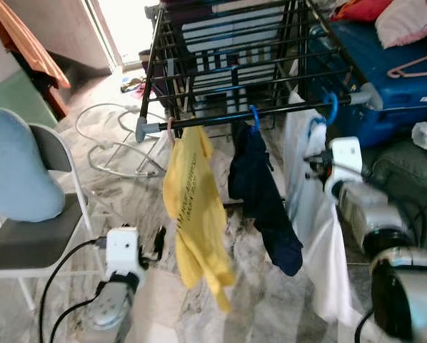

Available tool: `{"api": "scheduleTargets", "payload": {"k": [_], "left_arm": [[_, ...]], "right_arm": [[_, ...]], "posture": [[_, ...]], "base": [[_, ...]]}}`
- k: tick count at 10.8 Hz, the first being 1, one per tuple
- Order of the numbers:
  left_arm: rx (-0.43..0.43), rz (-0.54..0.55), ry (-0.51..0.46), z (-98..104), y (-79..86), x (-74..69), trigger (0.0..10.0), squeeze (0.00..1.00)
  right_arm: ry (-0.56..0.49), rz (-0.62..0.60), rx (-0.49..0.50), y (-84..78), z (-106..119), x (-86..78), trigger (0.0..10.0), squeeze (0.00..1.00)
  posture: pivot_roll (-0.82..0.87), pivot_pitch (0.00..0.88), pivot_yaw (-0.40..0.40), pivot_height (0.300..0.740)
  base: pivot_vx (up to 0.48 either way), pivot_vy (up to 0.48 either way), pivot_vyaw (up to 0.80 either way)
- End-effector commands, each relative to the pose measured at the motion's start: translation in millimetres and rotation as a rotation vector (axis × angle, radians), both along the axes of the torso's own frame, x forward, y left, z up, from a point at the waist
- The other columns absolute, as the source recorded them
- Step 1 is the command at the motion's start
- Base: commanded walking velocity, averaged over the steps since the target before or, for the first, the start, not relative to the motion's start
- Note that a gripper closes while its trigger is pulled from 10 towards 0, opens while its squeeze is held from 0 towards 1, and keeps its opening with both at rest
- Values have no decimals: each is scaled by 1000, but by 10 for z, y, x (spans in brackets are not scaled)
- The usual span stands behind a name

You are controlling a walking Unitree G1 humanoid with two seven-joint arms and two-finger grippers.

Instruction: Hang hanger

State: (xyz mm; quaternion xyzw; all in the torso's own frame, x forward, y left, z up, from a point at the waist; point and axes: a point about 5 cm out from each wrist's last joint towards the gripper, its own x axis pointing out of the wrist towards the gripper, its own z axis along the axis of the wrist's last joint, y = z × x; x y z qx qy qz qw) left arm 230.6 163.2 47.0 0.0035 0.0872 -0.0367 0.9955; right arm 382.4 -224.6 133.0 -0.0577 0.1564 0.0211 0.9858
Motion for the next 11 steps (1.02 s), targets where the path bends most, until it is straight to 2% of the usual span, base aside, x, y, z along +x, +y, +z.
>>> {"api": "scheduleTargets", "payload": {"k": [1, 6, 9, 11], "left_arm": [[20, 10, 6, 34, 88, -30, 10000, 0], [24, -2, 47, 63, 112, -102, 10000, 0], [34, -10, 83, 70, 151, -203, 10000, 0], [40, -9, 93, 89, 171, -220, 10000, 0]], "right_arm": [[-67, 41, -19, 91, 222, 111, 10000, 0], [13, -6, 45, -21, 241, 125, 10000, 0], [102, -60, 135, -70, 43, 41, 10000, 0], [138, -64, 132, -84, -66, -11, 10000, 0]], "posture": [[7, 45, 175, 740], [39, 61, 178, 740], [75, 80, 180, 740], [85, 84, 181, 740]], "base": [[0, 0, 0], [0, 0, 0], [0, 0, 0], [0, 0, 0]]}}
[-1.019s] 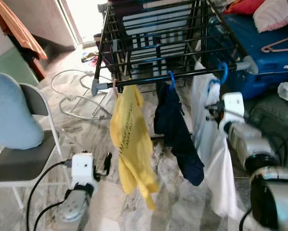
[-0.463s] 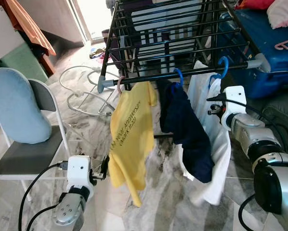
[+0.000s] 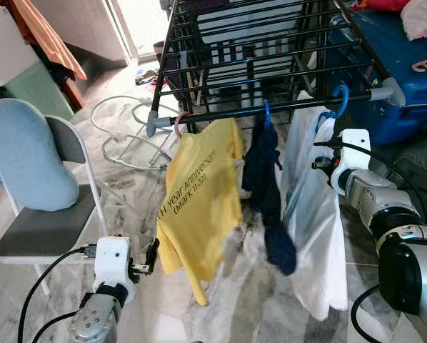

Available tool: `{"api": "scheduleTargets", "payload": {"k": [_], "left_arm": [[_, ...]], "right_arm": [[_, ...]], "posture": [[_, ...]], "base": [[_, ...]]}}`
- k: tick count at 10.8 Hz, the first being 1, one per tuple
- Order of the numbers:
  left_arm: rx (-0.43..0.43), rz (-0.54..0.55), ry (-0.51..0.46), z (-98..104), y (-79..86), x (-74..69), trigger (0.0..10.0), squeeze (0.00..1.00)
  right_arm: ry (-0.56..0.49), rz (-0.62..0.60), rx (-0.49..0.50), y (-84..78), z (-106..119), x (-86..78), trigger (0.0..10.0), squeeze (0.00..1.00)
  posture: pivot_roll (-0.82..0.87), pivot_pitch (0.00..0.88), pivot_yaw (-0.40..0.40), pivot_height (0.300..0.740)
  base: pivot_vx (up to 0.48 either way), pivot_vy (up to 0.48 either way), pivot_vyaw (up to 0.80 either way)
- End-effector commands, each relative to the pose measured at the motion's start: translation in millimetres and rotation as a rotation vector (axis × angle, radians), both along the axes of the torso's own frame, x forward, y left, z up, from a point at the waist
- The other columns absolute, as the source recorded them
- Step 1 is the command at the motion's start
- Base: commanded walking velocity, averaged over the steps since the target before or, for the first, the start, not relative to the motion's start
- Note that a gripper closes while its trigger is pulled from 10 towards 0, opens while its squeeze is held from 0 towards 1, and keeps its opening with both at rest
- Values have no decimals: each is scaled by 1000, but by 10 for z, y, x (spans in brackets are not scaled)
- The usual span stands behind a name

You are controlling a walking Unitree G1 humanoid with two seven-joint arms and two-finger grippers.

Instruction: Hang hanger

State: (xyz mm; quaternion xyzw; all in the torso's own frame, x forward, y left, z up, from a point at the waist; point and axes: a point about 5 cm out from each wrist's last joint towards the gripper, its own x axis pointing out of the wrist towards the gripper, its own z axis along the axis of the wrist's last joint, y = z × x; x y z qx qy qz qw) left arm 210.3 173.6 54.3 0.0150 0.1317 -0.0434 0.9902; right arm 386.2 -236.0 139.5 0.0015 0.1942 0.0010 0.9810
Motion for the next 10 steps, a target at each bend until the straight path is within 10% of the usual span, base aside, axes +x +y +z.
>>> {"api": "scheduleTargets", "payload": {"k": [1, 6, 10], "left_arm": [[17, 5, 9, 23, 69, -26, 10000, 0], [-40, -28, -30, 169, -32, 84, 10000, 0], [-84, -55, -61, 172, -130, 241, 10000, 0]], "right_arm": [[77, -7, 29, 10, -173, -73, 10000, 0], [-36, 12, -63, -4, 31, 13, 10000, 0], [-61, 19, -3, 33, -264, -140, 10000, 0]], "posture": [[91, 87, 183, 740], [80, 70, 178, 740], [-10, 10, 185, 740]], "base": [[0, 0, 0], [0, 0, 0], [0, 0, 0]]}}
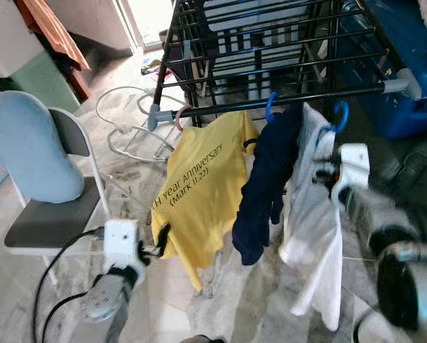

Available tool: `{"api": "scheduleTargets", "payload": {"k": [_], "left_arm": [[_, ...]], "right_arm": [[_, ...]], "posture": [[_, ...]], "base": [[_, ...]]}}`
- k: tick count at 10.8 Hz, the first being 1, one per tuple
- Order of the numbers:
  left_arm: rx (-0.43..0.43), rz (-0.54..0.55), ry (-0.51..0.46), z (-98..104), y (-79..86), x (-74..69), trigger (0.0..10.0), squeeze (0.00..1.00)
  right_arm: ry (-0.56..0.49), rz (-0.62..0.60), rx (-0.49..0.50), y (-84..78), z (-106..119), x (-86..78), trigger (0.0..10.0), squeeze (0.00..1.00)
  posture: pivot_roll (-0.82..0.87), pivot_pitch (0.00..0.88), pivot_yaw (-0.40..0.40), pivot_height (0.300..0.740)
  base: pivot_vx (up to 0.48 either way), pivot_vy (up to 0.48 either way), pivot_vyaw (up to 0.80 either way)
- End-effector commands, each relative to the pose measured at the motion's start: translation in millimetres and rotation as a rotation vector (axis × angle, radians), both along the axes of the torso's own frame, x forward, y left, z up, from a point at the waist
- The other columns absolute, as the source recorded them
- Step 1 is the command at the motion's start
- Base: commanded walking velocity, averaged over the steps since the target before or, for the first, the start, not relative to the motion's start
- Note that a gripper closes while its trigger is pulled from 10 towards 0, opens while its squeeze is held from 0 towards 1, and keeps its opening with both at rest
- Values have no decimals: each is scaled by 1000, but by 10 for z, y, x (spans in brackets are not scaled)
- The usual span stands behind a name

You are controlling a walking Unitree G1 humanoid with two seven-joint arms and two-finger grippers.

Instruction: Hang hanger

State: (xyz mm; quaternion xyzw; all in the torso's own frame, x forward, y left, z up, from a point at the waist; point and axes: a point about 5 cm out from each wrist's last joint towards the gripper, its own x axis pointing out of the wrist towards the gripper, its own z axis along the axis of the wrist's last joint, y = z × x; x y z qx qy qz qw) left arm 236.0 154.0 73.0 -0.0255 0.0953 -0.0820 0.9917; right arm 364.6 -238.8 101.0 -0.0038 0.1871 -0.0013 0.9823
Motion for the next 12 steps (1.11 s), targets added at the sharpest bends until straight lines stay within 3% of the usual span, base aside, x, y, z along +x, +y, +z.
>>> {"api": "scheduleTargets", "payload": {"k": [1, 5, 8, 12], "left_arm": [[15, 41, 10, -33, 73, 8, 10000, 0], [7, 85, -10, -90, 118, 138, 10000, 0], [-13, 61, -13, -155, 10, 211, 10000, 0], [-14, 79, -13, -221, 8, 248, 10000, 0]], "right_arm": [[-62, 10, 12, 66, 17, 4, 10000, 0], [-123, 19, -23, 198, -364, -470, 10000, 0], [-142, 85, -63, 348, -303, -522, 10000, 0], [-115, 190, -95, 378, -170, -454, 10000, 0]], "posture": [[-47, 0, 192, 740], [-137, 0, 200, 740], [-174, 0, 195, 740], [-180, 0, 189, 740]], "base": [[0, 0, 0], [0, 0, 0], [0, -92, 0], [0, -315, 0]]}}
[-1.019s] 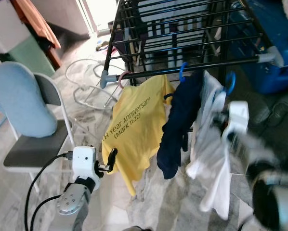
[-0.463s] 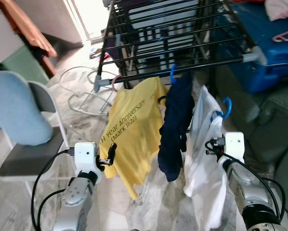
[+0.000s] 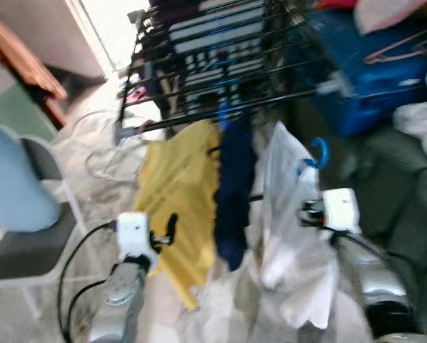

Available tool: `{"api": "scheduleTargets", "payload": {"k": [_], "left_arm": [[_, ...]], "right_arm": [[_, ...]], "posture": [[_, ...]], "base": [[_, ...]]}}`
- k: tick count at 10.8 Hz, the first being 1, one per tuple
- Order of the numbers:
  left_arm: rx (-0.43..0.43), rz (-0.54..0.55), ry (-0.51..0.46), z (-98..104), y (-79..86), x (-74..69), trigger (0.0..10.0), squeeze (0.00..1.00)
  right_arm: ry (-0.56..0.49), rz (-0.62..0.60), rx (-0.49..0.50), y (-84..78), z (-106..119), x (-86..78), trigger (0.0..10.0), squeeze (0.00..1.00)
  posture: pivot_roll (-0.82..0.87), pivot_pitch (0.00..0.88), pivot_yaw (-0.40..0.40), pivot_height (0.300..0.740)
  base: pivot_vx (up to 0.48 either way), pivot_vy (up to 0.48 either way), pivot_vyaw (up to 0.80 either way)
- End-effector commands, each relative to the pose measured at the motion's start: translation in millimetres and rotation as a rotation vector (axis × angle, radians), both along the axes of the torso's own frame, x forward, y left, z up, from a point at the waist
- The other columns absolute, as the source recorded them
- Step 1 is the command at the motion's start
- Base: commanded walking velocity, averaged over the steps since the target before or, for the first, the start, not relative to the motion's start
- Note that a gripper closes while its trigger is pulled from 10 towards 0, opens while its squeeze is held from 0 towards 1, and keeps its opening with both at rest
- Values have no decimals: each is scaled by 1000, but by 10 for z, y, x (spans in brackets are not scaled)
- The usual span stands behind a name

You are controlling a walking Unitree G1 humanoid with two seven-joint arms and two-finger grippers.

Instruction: Hang hanger

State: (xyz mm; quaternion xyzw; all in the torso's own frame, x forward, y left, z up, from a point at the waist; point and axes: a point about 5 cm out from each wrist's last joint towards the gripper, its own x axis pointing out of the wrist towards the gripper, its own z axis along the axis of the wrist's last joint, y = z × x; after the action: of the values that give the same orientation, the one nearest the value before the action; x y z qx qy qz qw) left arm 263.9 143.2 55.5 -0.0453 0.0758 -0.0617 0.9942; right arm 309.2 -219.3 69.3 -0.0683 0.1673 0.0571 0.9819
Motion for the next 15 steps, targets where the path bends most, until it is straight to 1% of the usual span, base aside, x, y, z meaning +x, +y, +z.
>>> {"api": "scheduleTargets", "payload": {"k": [1, 2, 4, 5, 6, 7, 8, 9, 11, 12, 14, 15], "left_arm": [[21, 40, 20, -52, 123, -11, 10000, 0], [21, 45, 16, -56, 117, 15, 10000, 0], [26, 60, 11, -71, 122, 24, 10000, 0], [22, 97, 8, -72, 150, 38, 10000, 0], [33, 158, -5, -71, 216, 40, 10000, 0], [33, 194, -10, -83, 256, 18, 10000, 0], [24, 216, -15, -90, 274, -16, 10000, 0], [18, 223, -27, -92, 283, -57, 10000, 0], [17, 220, -39, -97, 299, -98, 10000, 0], [17, 195, -43, -99, 293, -100, 10000, 0], [32, 166, -47, -78, 308, -54, 10000, 0], [34, 149, -51, -66, 304, -35, 10000, 0]], "right_arm": [[-65, 84, 13, 204, 184, 107, 10000, 0], [-55, 147, -17, 251, 211, 94, 10000, 0], [-35, 186, -14, 310, 193, 48, 10000, 0], [-25, 191, -6, 346, 164, 21, 10000, 0], [-15, 162, 8, 366, 136, 2, 10000, 0], [-17, 146, 8, 391, 122, 0, 10000, 0], [-4, 117, 34, 415, 89, 2, 10000, 0], [8, 89, 45, 449, 46, 12, 10000, 0], [3, 76, 43, 506, 17, 34, 10000, 0], [-4, 48, 48, 516, 0, 27, 10000, 0], [-3, -1, 62, 514, -54, -46, 10000, 0], [-3, -10, 63, 515, -73, -65, 10000, 0]], "posture": [[-182, 0, 187, 740], [-180, 0, 179, 740], [-175, 0, 164, 740], [-167, 0, 142, 740], [-149, 0, 99, 740], [-135, 0, 72, 740], [-104, 0, 26, 740], [-88, 0, 9, 740], [-83, 0, 29, 740], [-91, 0, 51, 740], [-110, 0, 94, 740], [-111, 0, 97, 740]], "base": [[0, -345, 0], [0, -345, 0], [0, -328, 0], [0, 0, 0], [0, 0, 0], [0, 0, 0], [0, 0, 0], [0, 0, 0], [0, 0, 0], [0, 0, 0], [131, 0, 0], [319, 0, 0]]}}
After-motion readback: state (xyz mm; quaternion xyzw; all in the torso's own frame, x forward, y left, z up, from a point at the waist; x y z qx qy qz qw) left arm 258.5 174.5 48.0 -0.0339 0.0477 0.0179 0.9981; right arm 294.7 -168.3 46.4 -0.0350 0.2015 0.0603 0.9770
